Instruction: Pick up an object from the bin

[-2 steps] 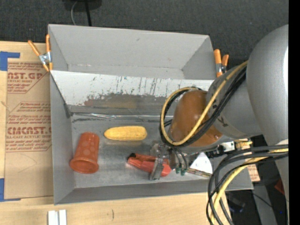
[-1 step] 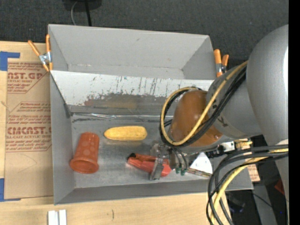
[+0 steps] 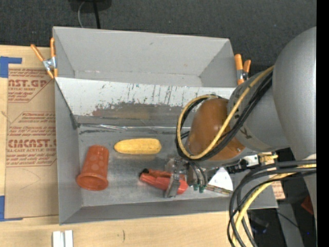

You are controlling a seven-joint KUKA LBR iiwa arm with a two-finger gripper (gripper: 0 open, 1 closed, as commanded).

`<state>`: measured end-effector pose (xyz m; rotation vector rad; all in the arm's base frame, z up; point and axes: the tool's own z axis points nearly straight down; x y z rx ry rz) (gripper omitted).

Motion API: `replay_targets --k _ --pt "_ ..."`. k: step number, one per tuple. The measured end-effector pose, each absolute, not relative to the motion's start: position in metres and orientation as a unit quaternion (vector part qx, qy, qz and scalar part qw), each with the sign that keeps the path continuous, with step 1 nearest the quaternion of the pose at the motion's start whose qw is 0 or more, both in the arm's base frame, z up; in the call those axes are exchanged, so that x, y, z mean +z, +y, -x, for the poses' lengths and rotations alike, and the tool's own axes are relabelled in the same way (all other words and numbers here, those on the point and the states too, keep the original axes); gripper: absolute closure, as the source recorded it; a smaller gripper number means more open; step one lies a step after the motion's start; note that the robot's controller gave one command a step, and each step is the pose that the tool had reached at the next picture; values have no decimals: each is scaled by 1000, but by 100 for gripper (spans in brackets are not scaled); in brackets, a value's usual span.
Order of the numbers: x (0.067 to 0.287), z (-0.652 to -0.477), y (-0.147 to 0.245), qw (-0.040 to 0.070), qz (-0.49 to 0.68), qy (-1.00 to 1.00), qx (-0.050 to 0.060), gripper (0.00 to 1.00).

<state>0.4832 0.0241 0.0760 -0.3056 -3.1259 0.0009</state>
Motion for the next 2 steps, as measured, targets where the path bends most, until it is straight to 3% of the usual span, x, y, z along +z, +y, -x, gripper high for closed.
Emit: replay_targets --k 1,2 --pt "97 -480 25 5 97 -995 0 100" --pt "119 -482 25 2 97 -995 0 100"
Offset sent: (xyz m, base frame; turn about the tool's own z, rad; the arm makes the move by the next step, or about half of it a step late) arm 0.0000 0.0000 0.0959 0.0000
